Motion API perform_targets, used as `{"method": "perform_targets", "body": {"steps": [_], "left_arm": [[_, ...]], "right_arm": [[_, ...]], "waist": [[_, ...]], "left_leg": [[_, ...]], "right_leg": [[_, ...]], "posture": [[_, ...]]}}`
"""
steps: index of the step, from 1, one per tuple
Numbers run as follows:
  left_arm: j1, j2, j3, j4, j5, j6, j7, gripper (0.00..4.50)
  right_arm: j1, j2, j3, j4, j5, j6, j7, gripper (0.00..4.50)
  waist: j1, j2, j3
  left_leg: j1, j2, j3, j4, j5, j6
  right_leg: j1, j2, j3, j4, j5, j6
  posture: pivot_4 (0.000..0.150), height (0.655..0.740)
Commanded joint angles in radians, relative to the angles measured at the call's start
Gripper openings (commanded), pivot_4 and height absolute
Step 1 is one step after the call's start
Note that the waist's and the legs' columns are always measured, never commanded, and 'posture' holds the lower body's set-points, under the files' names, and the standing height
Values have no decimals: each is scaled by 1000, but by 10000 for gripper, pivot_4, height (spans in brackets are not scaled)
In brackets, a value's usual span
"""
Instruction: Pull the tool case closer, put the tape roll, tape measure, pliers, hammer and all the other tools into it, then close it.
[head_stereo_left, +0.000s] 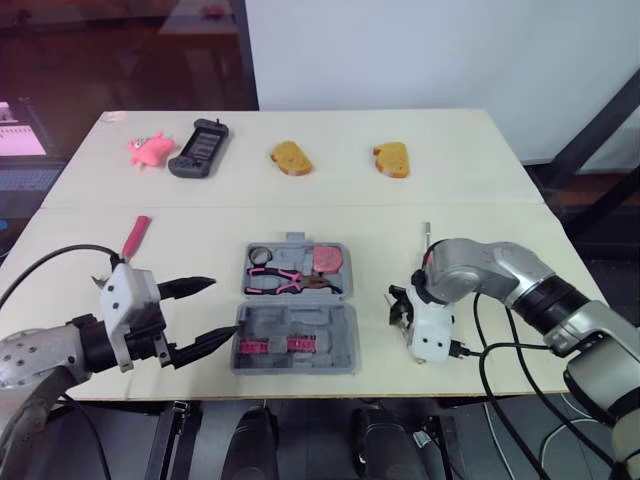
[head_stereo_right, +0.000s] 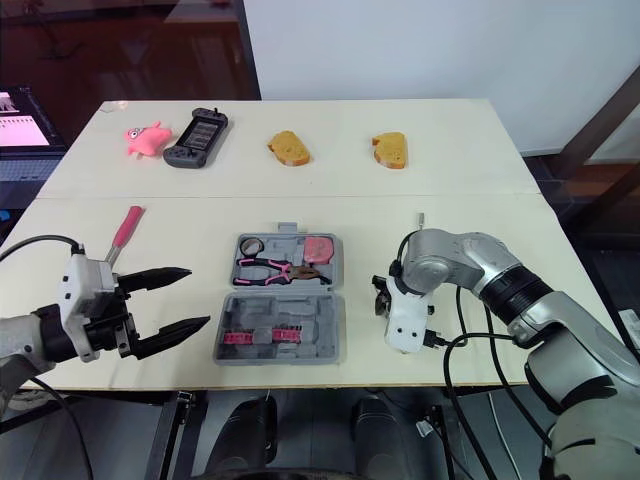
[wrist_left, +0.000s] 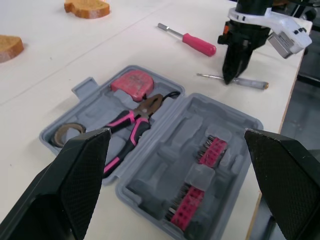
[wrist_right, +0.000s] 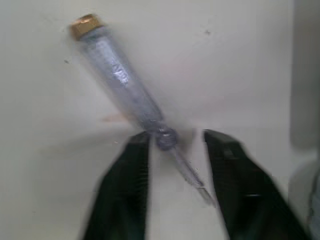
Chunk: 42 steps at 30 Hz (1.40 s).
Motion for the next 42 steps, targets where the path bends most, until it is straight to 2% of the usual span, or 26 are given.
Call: {"method": "perform_targets", "body": {"steps": [1, 8, 14, 21, 26, 28, 42], "left_arm": [[-5, 10, 14, -5, -12, -1, -4, 45000], [-19, 14, 2, 7, -6, -4, -7, 45000], [-41, 17, -20, 25, 5, -11, -12, 45000], [-74, 26, -37, 47, 15, -12, -22, 45000], [-82, 28, -40, 56, 21, -12, -33, 45000], [-82, 28, -43, 60, 27, -16, -39, 45000], [-83, 17, -55, 58, 45, -19, -42, 45000]], "right_arm": [[-8, 3, -1, 12, -14, -22, 0, 706], [-8, -2, -22, 36, -21, 13, -4, 706], [-9, 5, -74, 48, -23, 177, -10, 706], [67, -5, -123, 32, -25, 326, -28, 706], [112, -39, -149, -30, -30, 314, -36, 26528], [117, -50, -147, -36, -51, 291, -57, 35426], [38, 31, -88, 79, -166, 176, -134, 35426]], "waist": [[0, 0, 0], [0, -1, 0], [0, 0, 0], [0, -1, 0], [1, 0, 0], [2, 0, 0], [-6, -5, -3]], "left_leg": [[0, 0, 0, 0, 0, 0], [3, 0, 0, 0, 0, 0], [6, 0, 0, 0, 0, 0], [8, 0, 0, 0, 0, 0], [14, 0, 0, -1, 0, 0], [14, 0, 0, -1, 0, 0], [17, 0, 0, -1, 0, 0]], "right_leg": [[0, 0, 0, 0, 0, 0], [4, 0, 0, 0, 0, 0], [7, 0, 0, 0, 0, 0], [8, 0, 0, 0, 0, 0], [14, 0, 0, -1, -2, -3], [14, 0, 0, -1, -2, -2], [17, 0, 0, -1, -2, -3]], "posture": [[1500, 7207], [1500, 7207], [1500, 7207], [1500, 7207], [1500, 7207], [1500, 7207], [1500, 7207]]}}
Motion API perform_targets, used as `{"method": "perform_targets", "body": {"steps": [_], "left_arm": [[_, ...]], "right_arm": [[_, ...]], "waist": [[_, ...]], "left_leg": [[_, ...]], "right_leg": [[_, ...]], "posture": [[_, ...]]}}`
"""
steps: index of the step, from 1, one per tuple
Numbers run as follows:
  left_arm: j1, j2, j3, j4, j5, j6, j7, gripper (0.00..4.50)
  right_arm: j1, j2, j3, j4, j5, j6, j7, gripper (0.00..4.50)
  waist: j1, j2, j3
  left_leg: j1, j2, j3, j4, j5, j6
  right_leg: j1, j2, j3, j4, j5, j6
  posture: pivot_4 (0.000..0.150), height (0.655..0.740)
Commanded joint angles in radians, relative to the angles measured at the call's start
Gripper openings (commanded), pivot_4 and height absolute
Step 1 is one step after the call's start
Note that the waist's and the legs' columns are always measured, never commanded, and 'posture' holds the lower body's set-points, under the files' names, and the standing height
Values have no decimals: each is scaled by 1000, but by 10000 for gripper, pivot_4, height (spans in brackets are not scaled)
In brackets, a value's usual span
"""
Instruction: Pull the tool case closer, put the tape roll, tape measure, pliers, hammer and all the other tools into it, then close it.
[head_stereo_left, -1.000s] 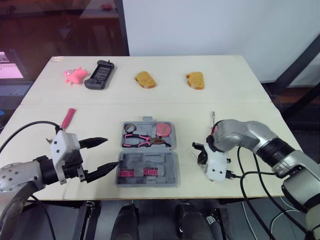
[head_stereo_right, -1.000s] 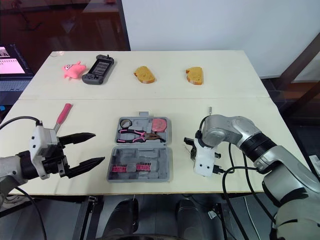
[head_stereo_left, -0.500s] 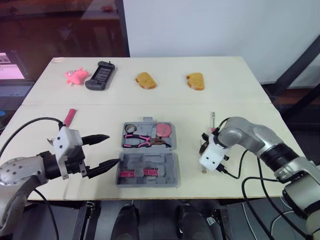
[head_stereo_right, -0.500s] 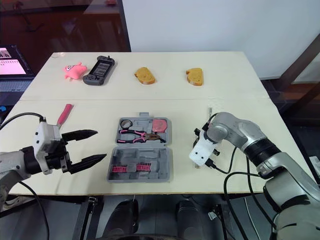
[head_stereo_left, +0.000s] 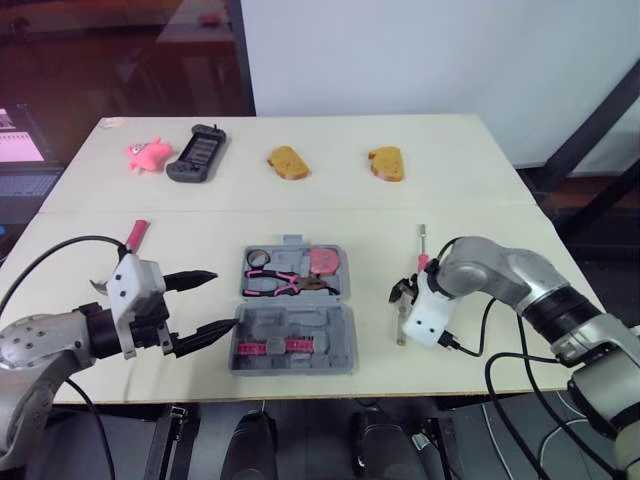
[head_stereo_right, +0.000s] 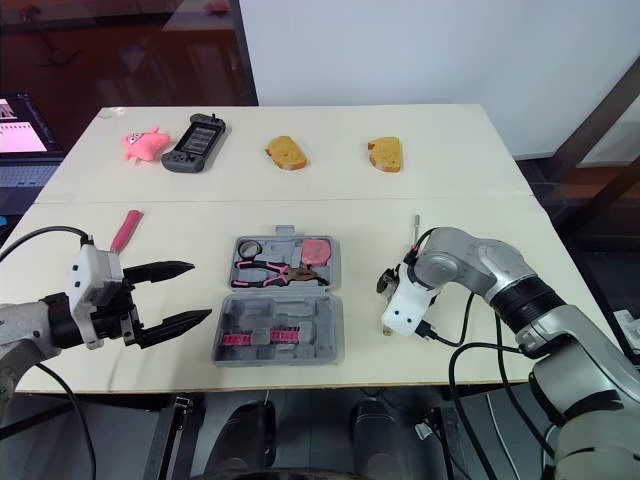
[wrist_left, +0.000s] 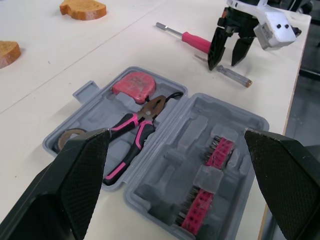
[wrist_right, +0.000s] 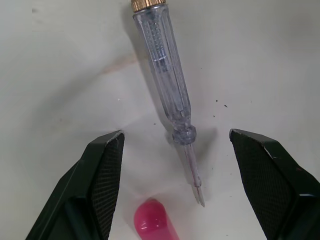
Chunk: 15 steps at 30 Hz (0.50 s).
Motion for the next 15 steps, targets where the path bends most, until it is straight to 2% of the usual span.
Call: {"method": "perform_targets", "body": {"steps": [1, 14, 15], "left_arm": [[-2, 5, -7, -19, 2, -17, -1, 45000], [8, 0, -15, -22, 8, -21, 12, 45000], [9, -1, -15, -22, 7, -22, 14, 45000]], "right_arm": [[-27, 27, 24, 29, -40, -31, -25, 35426], [-51, 59, 21, -14, 18, -62, 73, 35426], [-53, 62, 20, -14, 20, -61, 77, 33067]], "waist": [[0, 0, 0], [2, 0, 0], [2, 0, 0]], "left_leg": [[0, 0, 0, 0, 0, 0], [0, 0, 0, 0, 0, 0], [0, 0, 0, 0, 0, 0]], "right_leg": [[0, 0, 0, 0, 0, 0], [0, 0, 0, 0, 0, 0], [0, 0, 0, 0, 0, 0]], "posture": [[1500, 7207], [1500, 7207], [1500, 7207]]}}
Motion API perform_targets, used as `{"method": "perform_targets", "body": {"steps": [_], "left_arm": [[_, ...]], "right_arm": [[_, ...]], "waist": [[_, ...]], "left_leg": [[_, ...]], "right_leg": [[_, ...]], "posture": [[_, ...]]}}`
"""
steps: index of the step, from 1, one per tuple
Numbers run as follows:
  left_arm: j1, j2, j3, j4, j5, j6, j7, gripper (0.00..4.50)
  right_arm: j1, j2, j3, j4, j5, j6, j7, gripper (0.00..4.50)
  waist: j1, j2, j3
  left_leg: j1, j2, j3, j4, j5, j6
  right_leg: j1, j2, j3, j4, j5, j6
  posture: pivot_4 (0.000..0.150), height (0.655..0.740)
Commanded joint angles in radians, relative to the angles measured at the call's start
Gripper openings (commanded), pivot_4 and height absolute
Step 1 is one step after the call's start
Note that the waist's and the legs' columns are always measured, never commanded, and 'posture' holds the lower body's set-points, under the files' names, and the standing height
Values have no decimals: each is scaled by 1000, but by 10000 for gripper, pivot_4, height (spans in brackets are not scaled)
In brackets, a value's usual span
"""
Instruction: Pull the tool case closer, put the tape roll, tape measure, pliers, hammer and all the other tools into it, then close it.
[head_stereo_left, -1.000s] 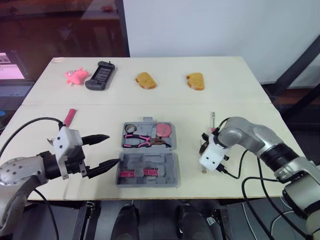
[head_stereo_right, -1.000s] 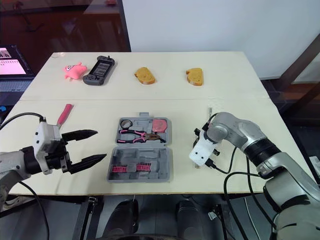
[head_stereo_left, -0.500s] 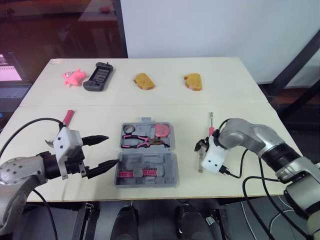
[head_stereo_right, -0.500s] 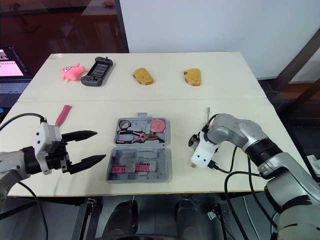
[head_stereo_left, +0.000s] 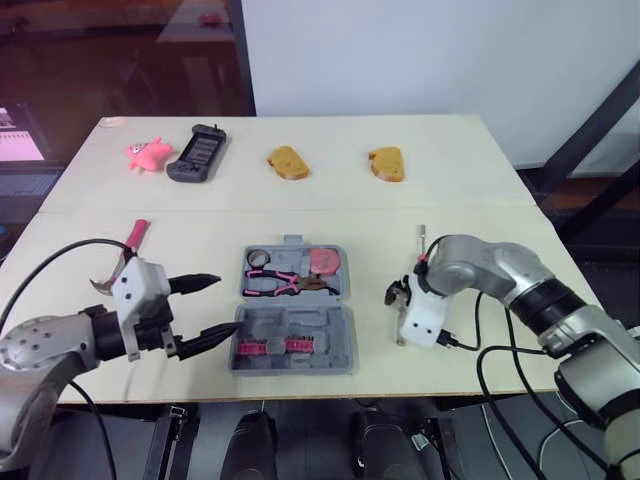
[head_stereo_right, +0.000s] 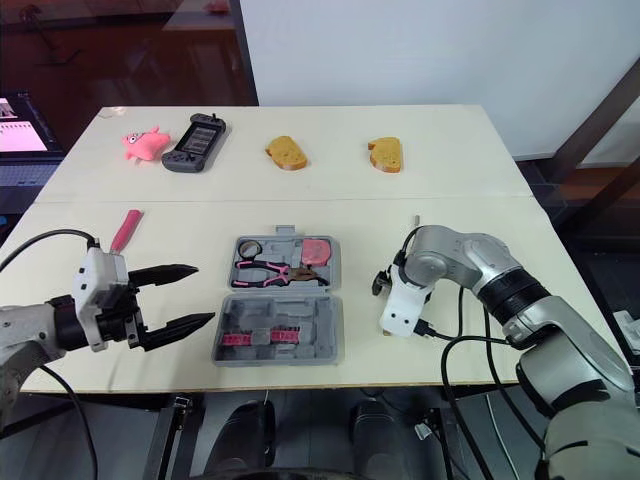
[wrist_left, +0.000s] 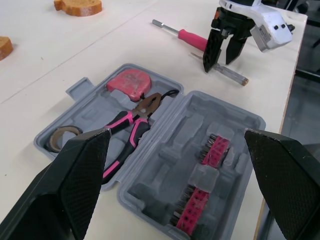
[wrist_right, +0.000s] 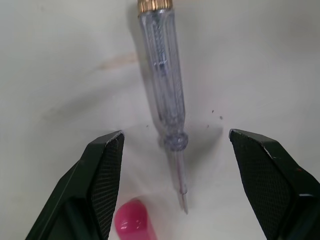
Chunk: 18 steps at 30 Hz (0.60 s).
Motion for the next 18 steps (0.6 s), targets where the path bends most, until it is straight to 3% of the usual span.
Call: {"method": "perform_targets", "body": {"steps": [1, 2, 7, 8, 18], "left_arm": [[6, 2, 11, -23, 5, -20, 6, 45000], [7, 2, 11, -23, 5, -20, 7, 45000], [10, 3, 11, -25, 2, -19, 11, 45000], [10, 3, 11, -25, 2, -19, 11, 45000], [6, 6, 3, -16, 5, -30, 2, 45000]], "right_arm": [[-23, 20, 4, -21, 29, -1, 19, 30279], [-23, 22, 4, -18, 27, -1, 19, 27598], [-19, 22, 8, -3, 4, 4, 17, 3184], [-17, 22, 4, -6, 4, 17, 19, 1011], [-35, -26, -51, -129, 149, 68, 97, 1011]], "waist": [[0, 0, 0], [0, 0, 0], [0, 0, 0], [0, 0, 0], [2, 1, 1]], "left_leg": [[0, 0, 0, 0, 0, 0], [0, 0, 0, 0, 0, 0], [0, 0, 0, 0, 0, 0], [0, 0, 0, 0, 0, 0], [0, 0, 0, 0, 0, 0]], "right_leg": [[0, 0, 0, 0, 0, 0], [0, 0, 0, 0, 0, 0], [0, 0, 0, 0, 0, 0], [0, 0, 0, 0, 0, 0], [-1, 0, 0, 0, 0, 0]], "posture": [[1500, 7207], [1500, 7207], [1500, 7207], [1500, 7207], [1500, 7207]]}}
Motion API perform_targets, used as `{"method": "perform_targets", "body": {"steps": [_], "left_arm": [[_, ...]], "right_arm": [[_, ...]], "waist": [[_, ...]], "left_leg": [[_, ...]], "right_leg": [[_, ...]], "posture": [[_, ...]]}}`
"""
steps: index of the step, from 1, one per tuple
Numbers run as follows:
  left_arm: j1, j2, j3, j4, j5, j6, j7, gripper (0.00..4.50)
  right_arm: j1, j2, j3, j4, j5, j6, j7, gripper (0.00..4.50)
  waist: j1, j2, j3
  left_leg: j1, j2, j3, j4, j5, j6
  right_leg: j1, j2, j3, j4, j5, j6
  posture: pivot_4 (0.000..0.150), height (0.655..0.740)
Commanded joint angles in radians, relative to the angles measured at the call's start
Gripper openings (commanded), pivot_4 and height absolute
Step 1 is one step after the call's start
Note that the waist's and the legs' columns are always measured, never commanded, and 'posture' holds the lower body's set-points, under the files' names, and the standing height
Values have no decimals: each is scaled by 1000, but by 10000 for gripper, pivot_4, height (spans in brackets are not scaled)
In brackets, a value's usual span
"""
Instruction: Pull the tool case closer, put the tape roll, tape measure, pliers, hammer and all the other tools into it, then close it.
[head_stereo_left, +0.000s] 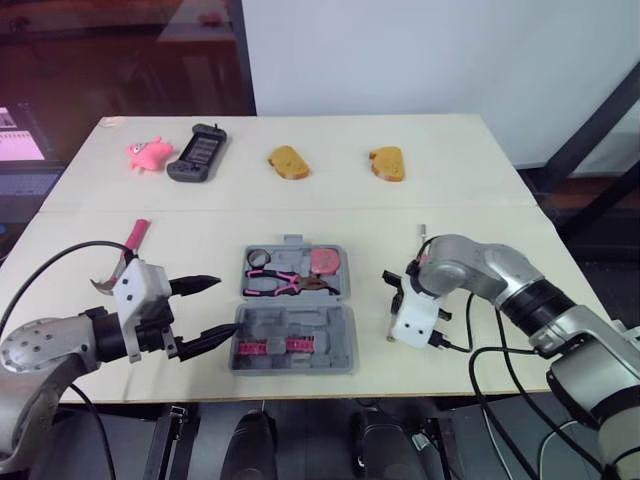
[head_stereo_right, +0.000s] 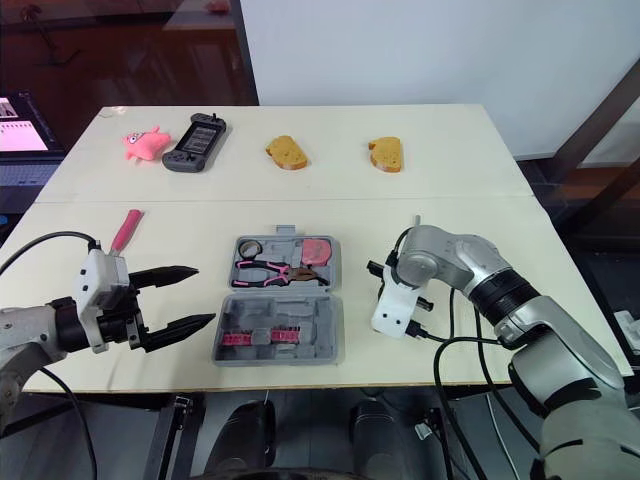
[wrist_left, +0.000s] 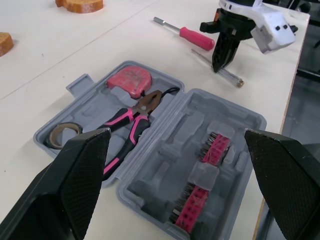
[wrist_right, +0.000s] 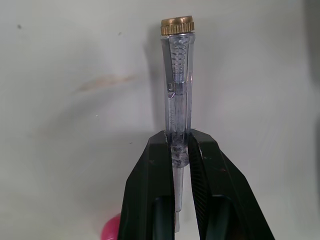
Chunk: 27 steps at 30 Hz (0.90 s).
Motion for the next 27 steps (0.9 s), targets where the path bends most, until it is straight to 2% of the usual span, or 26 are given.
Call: {"method": "perform_targets", "body": {"steps": [1, 5, 7, 9, 14, 17, 21, 27], "left_arm": [[-4, 7, 8, -11, 7, -27, -9, 45000], [-19, 14, 8, 7, 12, -37, -18, 45000], [-30, 17, 3, 20, 19, -45, -25, 45000], [-40, 17, -3, 28, 24, -49, -30, 45000], [-61, 13, -19, 43, 32, -55, -40, 45000], [-62, 12, -20, 47, 34, -60, -44, 45000], [-60, 15, -18, 48, 36, -64, -48, 45000], [-53, 18, -3, 46, 36, -68, -56, 45000]], "right_arm": [[-32, -40, -79, -108, 116, 73, 65, 1011], [67, -27, -195, -361, 271, 523, 181, 1011], [176, 21, -235, -579, 279, 907, 221, 1011], [242, 63, -250, -722, 274, 1245, 250, 1011], [329, 84, -304, -832, 344, 1783, 206, 1011], [332, 90, -324, -828, 394, 1919, 132, 1011], [327, 191, -466, -687, 495, 2178, -1, 1011], [348, 199, -503, -568, 524, 2102, -231, 1011]], "waist": [[1, 0, 0], [5, 0, 0], [7, -1, -1], [8, -1, -1], [8, -1, 0], [6, -1, 0], [1, -1, -1], [5, -1, -1]], "left_leg": [[0, 0, 0, 0, 0, 0], [0, 0, 0, 0, 0, 0], [0, 0, 0, 0, 0, 0], [0, 0, -1, 0, 0, 0], [-2, 0, -1, 2, 0, 0], [-2, 0, -1, 1, 0, 0], [-2, 0, -1, -1, 0, 0], [-3, 0, -1, 0, 0, 0]], "right_leg": [[0, 0, 0, 0, 0, 0], [0, 0, 0, 0, 0, 0], [0, 0, 0, 0, 0, 1], [0, 0, -1, 1, 1, 2], [-1, -1, -1, 0, 0, -1], [-1, -1, -1, 0, 0, -1], [-2, 0, -1, 0, 0, -1], [-2, 0, -1, -1, 0, -1]], "posture": [[1500, 7207], [1500, 7207], [1500, 7207], [1500, 7207], [1500, 7207], [1500, 7207], [1500, 7207], [1500, 7207]]}}
